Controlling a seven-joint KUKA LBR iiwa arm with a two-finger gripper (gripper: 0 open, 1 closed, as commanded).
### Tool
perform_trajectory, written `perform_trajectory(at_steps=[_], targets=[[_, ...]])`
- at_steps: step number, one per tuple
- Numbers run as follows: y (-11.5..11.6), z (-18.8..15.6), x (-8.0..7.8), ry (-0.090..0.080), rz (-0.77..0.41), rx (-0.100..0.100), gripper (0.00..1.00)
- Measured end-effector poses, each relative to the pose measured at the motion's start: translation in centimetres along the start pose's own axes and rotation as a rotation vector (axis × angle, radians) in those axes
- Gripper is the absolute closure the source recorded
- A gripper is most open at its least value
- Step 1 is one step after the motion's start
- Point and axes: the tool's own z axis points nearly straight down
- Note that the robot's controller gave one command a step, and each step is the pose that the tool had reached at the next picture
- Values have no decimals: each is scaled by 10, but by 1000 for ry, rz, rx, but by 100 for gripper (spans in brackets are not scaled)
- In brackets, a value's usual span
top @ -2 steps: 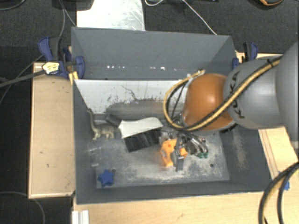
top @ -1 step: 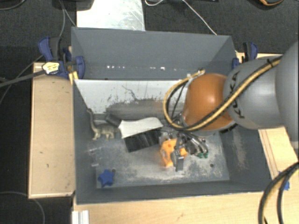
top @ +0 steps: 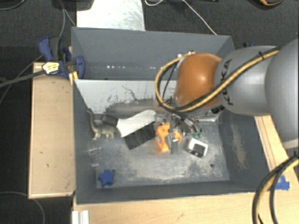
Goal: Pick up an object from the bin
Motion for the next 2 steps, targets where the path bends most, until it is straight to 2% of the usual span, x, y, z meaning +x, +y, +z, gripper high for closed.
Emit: perform_trajectory(at_steps=[1, 2], targets=[[-3, 9, -1, 19, -12, 0, 100], [-3, -73, 5, -1, -2, 0, 100]])
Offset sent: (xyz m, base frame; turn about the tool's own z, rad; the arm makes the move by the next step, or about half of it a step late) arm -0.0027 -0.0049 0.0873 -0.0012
